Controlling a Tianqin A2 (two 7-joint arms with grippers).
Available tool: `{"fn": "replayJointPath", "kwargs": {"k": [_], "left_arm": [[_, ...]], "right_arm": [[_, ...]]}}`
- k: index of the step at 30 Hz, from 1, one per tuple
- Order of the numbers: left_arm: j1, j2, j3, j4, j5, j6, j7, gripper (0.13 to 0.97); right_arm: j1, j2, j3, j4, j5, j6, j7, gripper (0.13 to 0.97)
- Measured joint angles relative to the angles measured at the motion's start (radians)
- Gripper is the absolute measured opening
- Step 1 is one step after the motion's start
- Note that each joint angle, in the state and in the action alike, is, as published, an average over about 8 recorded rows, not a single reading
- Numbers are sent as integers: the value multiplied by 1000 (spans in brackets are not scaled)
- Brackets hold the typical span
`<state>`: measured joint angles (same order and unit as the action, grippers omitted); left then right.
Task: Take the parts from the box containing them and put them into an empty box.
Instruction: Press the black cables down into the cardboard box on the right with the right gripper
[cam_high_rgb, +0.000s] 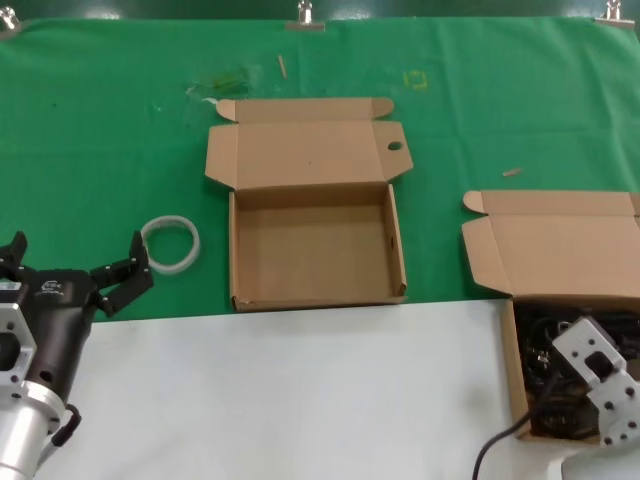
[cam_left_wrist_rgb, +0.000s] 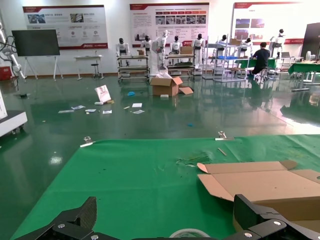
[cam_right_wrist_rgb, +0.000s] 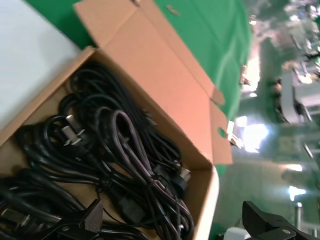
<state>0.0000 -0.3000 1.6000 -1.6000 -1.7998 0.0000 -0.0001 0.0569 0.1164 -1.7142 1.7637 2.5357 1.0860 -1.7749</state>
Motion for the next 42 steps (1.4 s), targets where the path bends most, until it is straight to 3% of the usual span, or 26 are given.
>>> {"fn": "replayJointPath", "kwargs": {"k": [7,24,33,42], "left_arm": [[0,0,0,0,0,0,0,966],[0,0,0,0,0,0,0,966],[0,0,0,0,0,0,0,966],[0,0,0,0,0,0,0,966]], "right_arm": [[41,0,23,-53,31,-45,-121,966],[124,0,36,-166,19,-124,-205,957],[127,0,37,-207,26,-149,-207,888],[115,0,46,-213,29,-153,-201,753]]}}
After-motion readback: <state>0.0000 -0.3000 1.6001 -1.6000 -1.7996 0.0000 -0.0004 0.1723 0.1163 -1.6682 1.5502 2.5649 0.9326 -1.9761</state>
